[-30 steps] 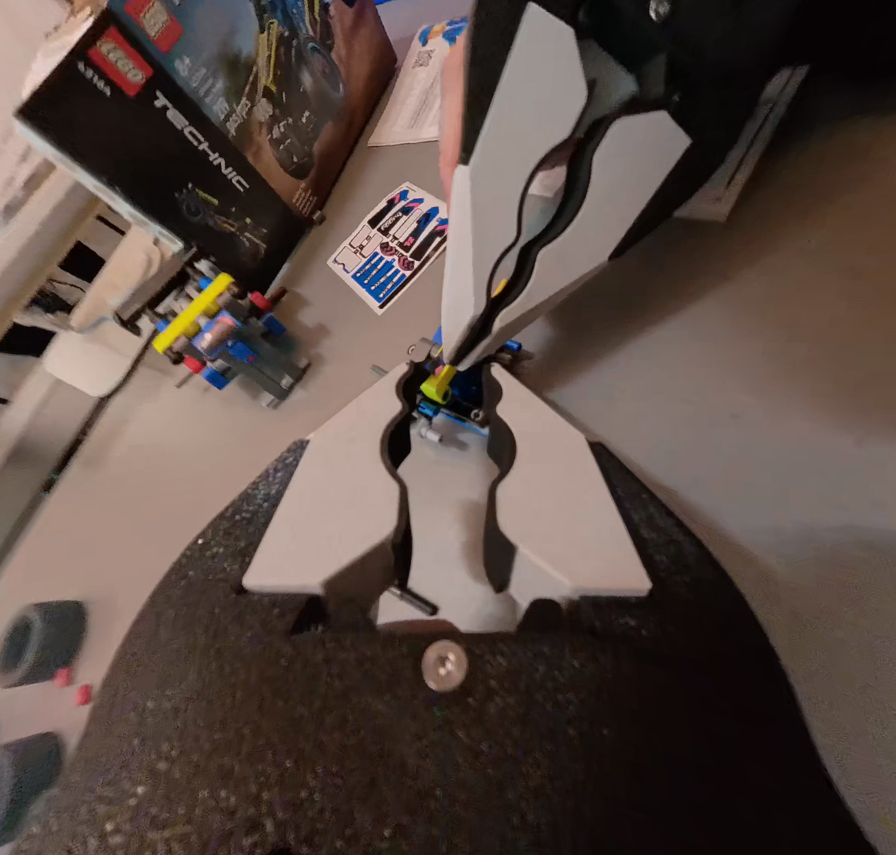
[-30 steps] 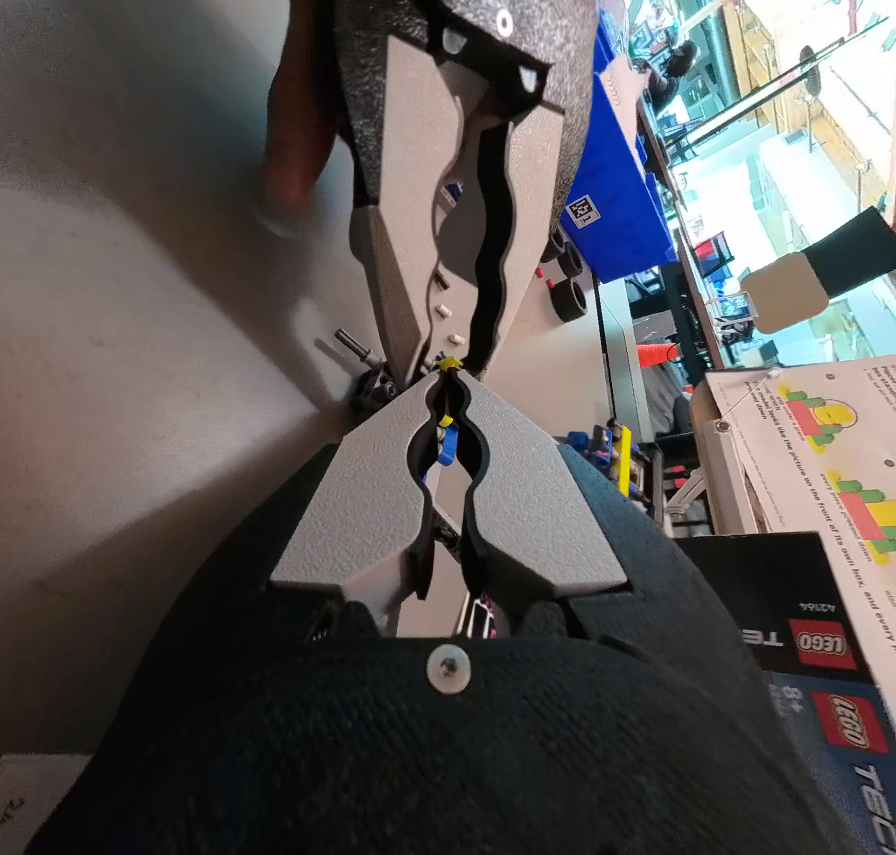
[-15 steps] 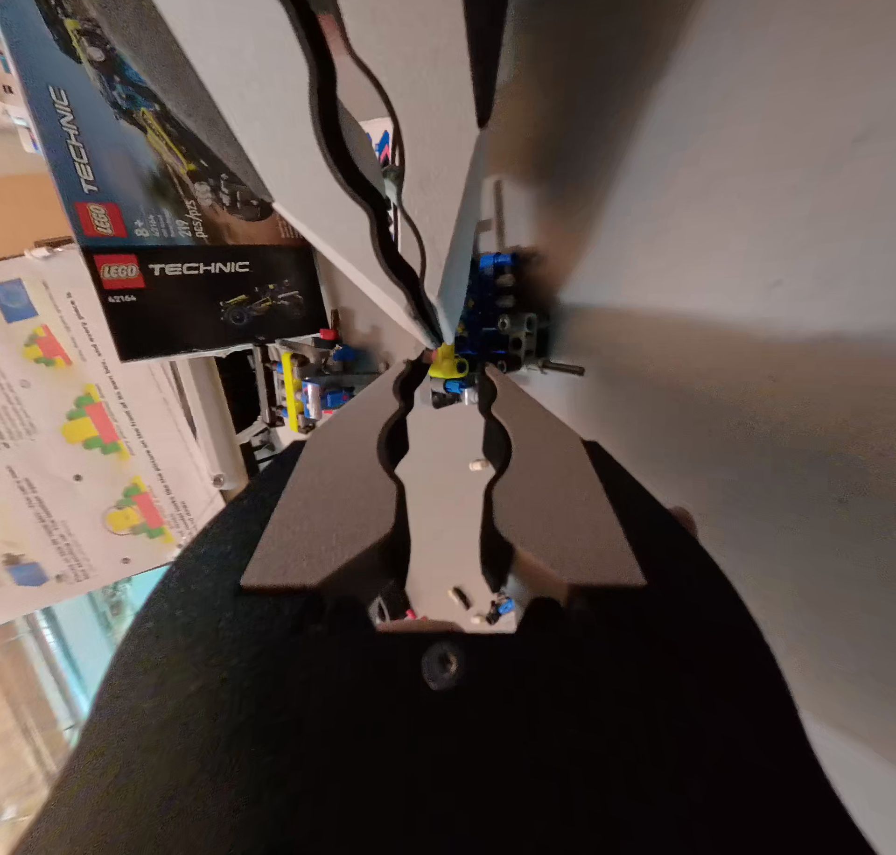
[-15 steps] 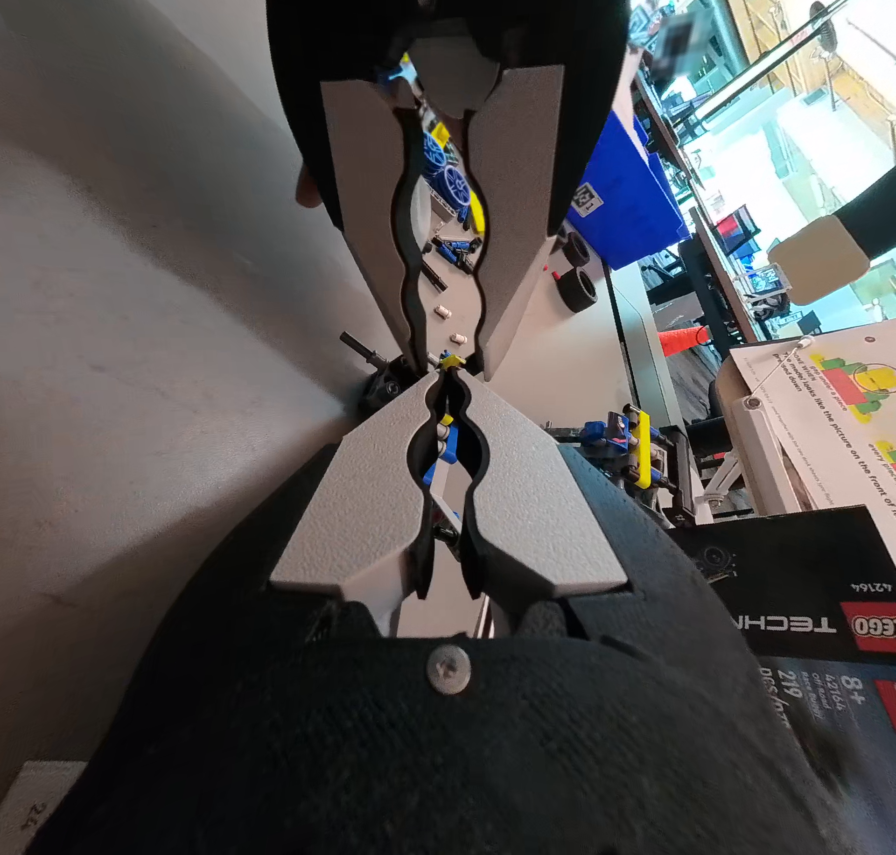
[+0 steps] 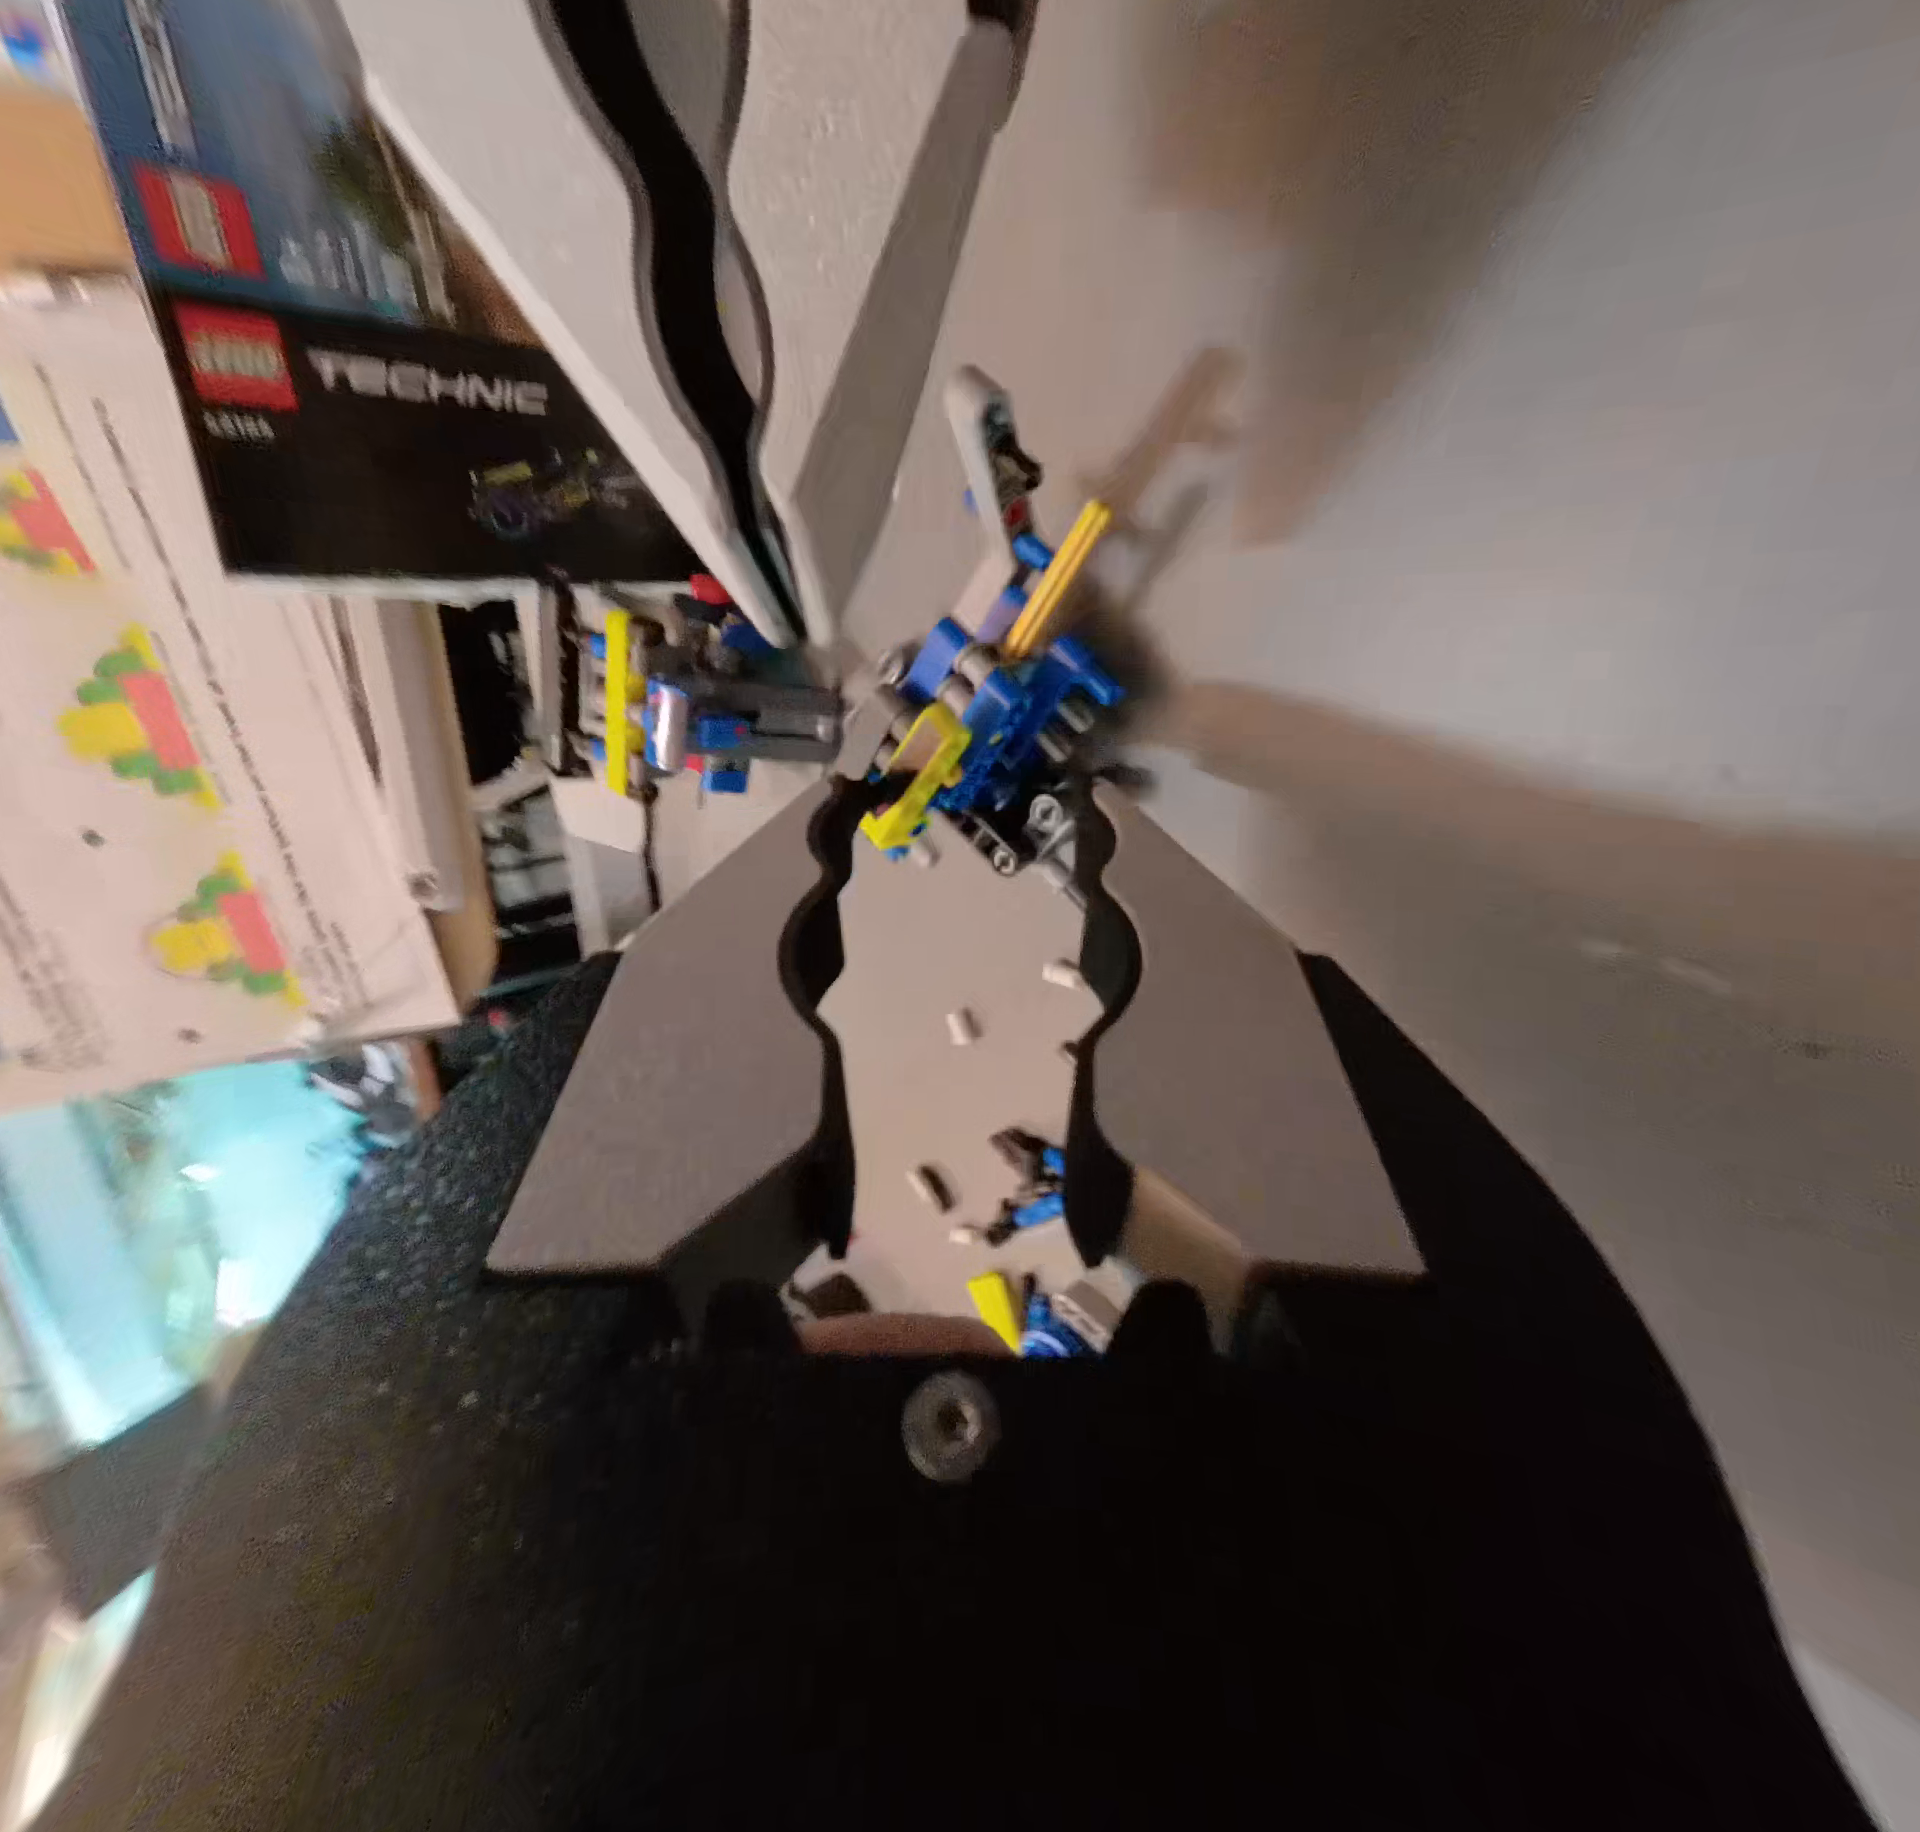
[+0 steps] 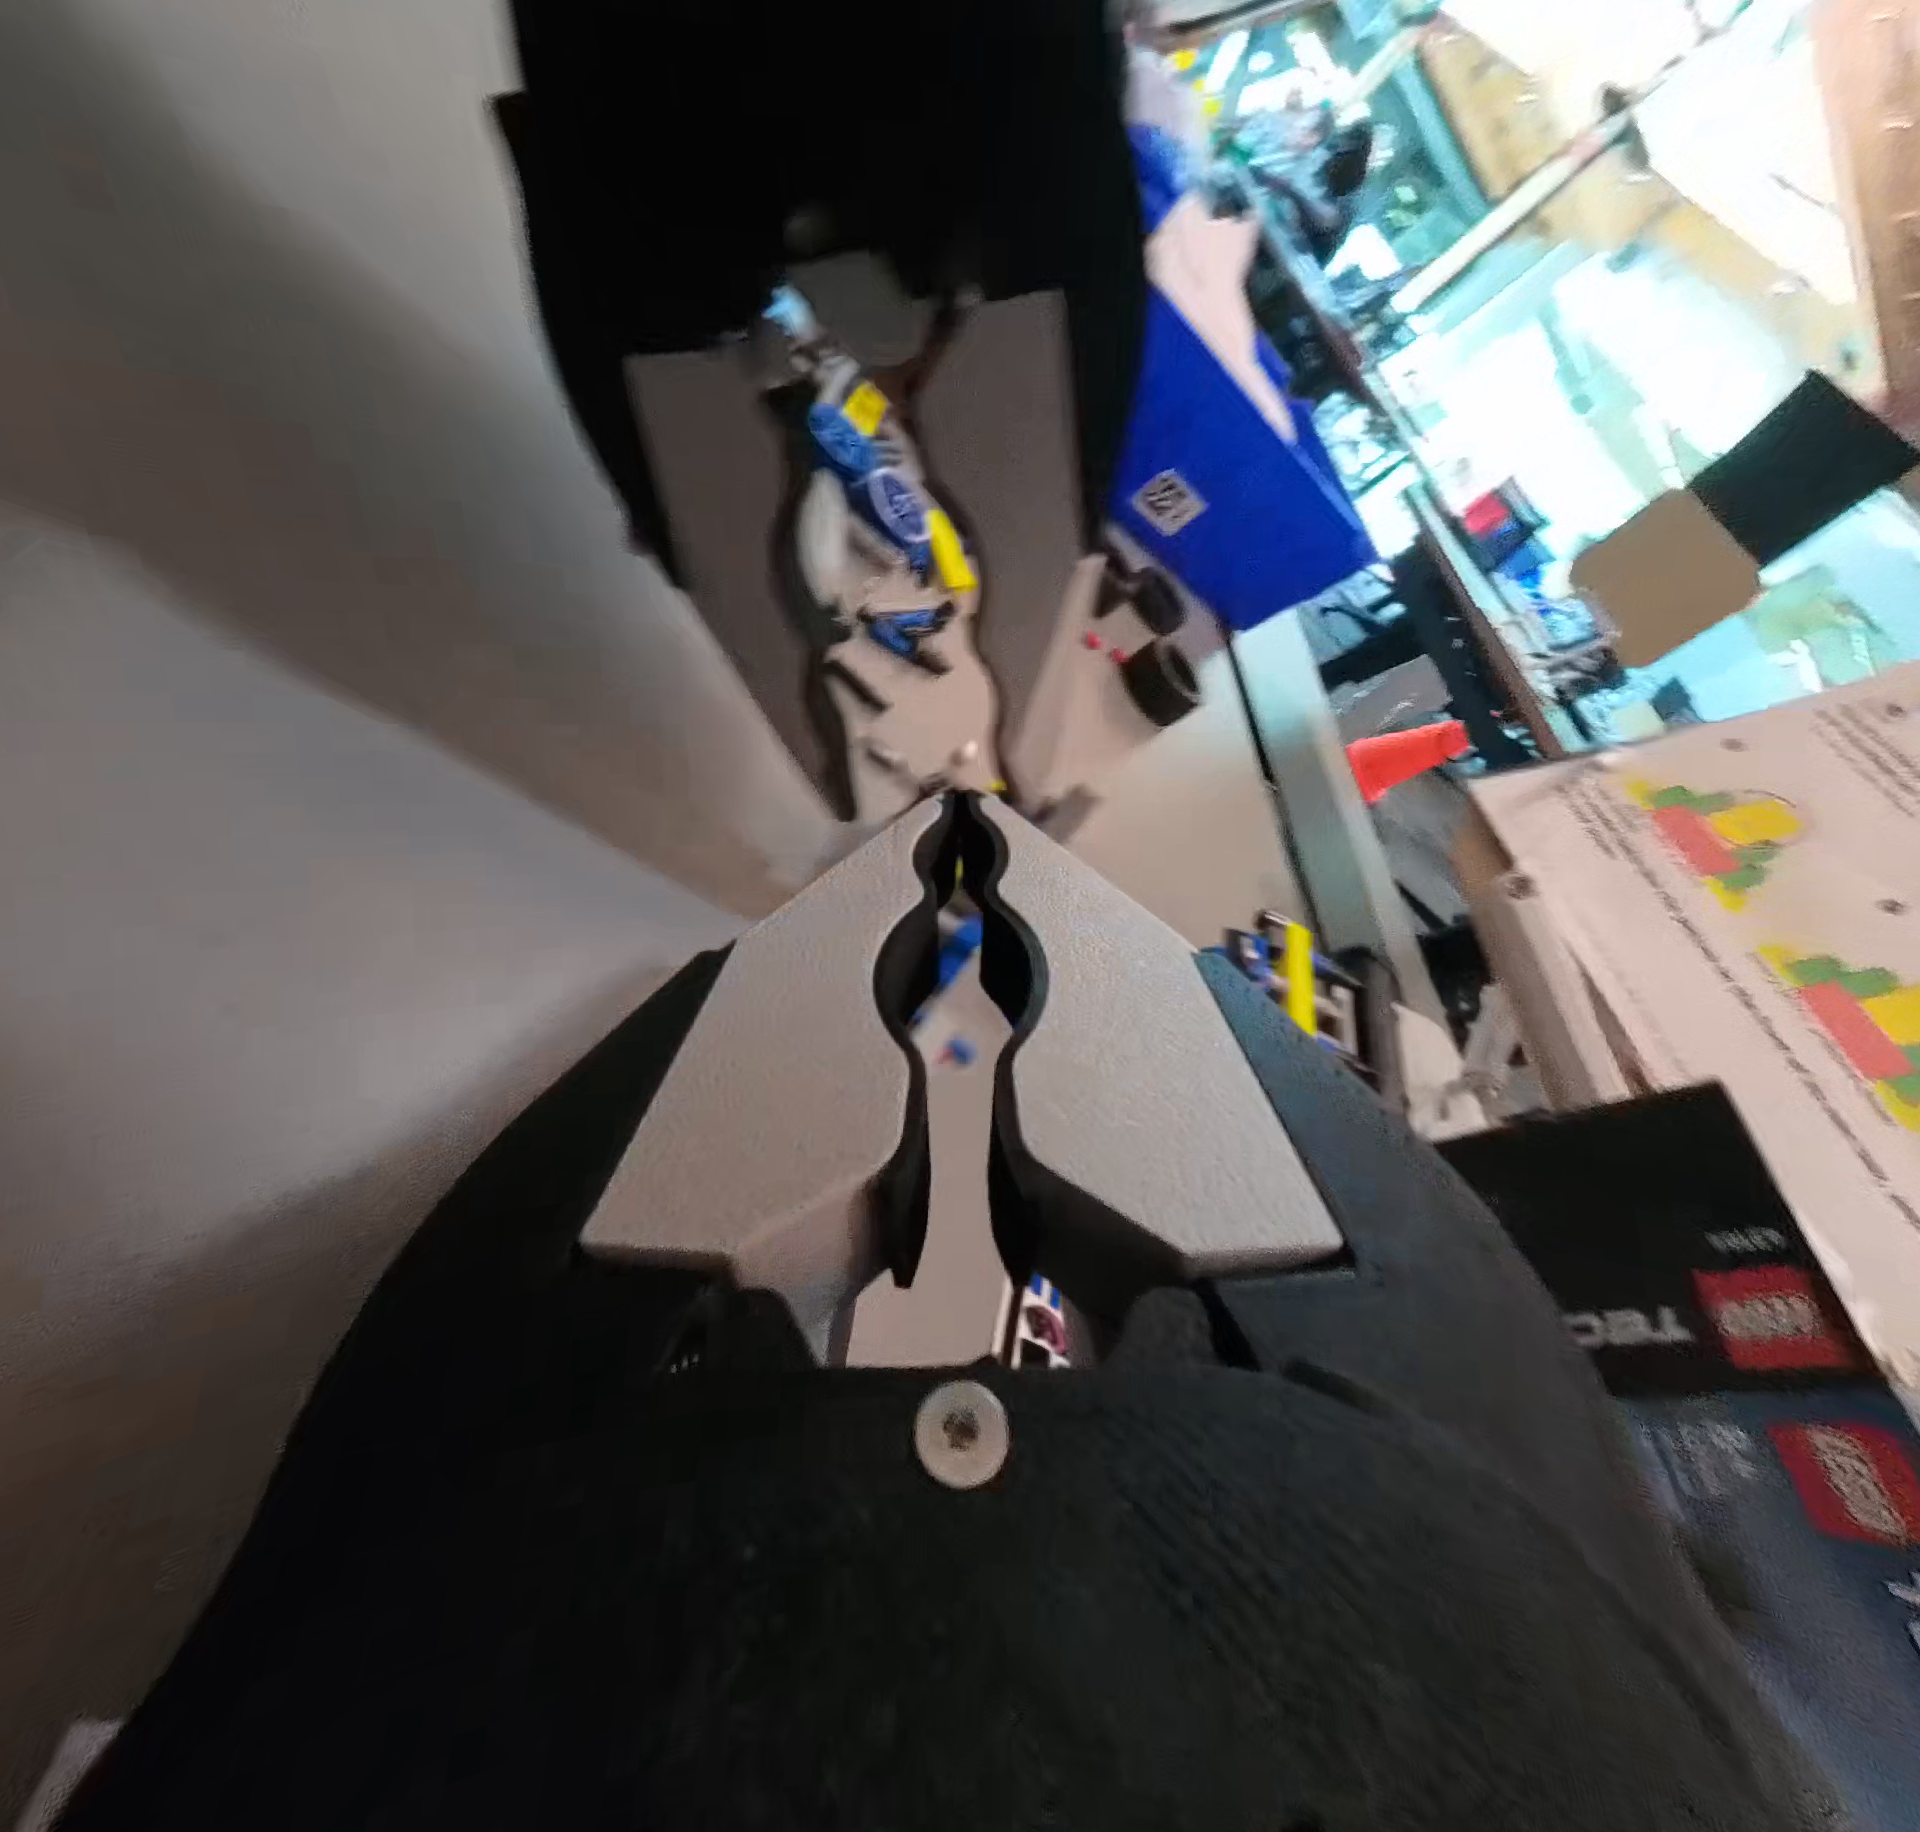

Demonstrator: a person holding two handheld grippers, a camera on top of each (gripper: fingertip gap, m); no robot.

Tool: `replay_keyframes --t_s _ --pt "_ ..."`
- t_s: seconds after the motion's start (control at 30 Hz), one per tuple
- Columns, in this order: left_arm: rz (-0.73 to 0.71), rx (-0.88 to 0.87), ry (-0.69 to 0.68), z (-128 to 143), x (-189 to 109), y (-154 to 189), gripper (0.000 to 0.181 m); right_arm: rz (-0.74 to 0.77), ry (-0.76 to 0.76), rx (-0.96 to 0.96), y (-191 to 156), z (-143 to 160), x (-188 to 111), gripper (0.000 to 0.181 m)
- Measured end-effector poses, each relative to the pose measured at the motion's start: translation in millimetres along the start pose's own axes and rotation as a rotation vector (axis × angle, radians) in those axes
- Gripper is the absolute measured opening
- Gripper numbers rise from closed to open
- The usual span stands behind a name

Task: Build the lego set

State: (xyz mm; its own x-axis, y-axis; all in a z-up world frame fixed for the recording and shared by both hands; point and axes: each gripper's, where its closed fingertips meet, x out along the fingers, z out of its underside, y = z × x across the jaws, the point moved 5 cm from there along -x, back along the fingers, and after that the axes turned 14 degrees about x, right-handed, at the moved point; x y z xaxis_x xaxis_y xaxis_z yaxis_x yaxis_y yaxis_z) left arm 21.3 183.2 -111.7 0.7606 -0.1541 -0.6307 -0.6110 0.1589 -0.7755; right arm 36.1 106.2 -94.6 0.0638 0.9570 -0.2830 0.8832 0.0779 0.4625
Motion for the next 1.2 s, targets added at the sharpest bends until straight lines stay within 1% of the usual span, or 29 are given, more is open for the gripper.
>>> replay_keyframes --t_s 0.07,0.1,0.17,0.2,0.23,0.3,0.4,0.47,0.5,0.53,0.6,0.7,0.77,0.87,1.0,1.2 --pt "0.022 -0.103 -0.007 2 3 2 0.04 0.057 0.003 0.044 12 2 -1 0.0" --pt "0.029 -0.13 0.013 2 4 4 0.04 0.054 -0.005 0.066 13 5 1 0.0" --pt "0.016 -0.169 0.072 0 5 6 0.043 0.057 -0.047 0.138 15 11 8 0.011" --pt "0.016 -0.204 0.089 0 5 6 0.046 0.035 -0.073 0.181 14 12 12 0.012" --pt "0.029 -0.247 0.103 1 6 6 0.05 -0.002 -0.085 0.237 10 10 15 0.015" --pt "0.053 -0.319 0.143 1 6 7 0.058 0.008 -0.118 0.389 12 7 19 0.016" --pt "0.086 -0.414 0.187 1 5 7 0.062 0.002 -0.182 0.657 15 4 24 0.022" --pt "0.116 -0.48 0.222 -4 4 6 0.067 0.0 -0.223 0.756 14 3 27 0.022" --pt "0.122 -0.501 0.241 -6 3 6 0.068 0.017 -0.252 0.768 13 6 30 0.024" --pt "0.129 -0.513 0.26 -8 3 6 0.07 0.014 -0.272 0.766 11 7 33 0.021" --pt "0.139 -0.536 0.27 -10 4 7 0.078 0.04 -0.329 0.757 8 15 38 0.022" --pt "0.147 -0.566 0.281 -11 6 7 0.08 0.092 -0.342 0.725 11 20 40 0.017" --pt "0.158 -0.59 0.304 -13 7 6 0.082 0.1 -0.344 0.724 13 21 40 0.017" --pt "0.165 -0.643 0.327 -14 9 3 0.083 0.154 -0.356 0.704 18 23 38 0.018" --pt "0.162 -0.687 0.346 -13 13 -1 0.084 0.158 -0.35 0.746 19 25 37 0.016" --pt "0.161 -0.745 0.369 -10 18 -4 0.085 0.184 -0.36 0.734 22 26 36 0.015"
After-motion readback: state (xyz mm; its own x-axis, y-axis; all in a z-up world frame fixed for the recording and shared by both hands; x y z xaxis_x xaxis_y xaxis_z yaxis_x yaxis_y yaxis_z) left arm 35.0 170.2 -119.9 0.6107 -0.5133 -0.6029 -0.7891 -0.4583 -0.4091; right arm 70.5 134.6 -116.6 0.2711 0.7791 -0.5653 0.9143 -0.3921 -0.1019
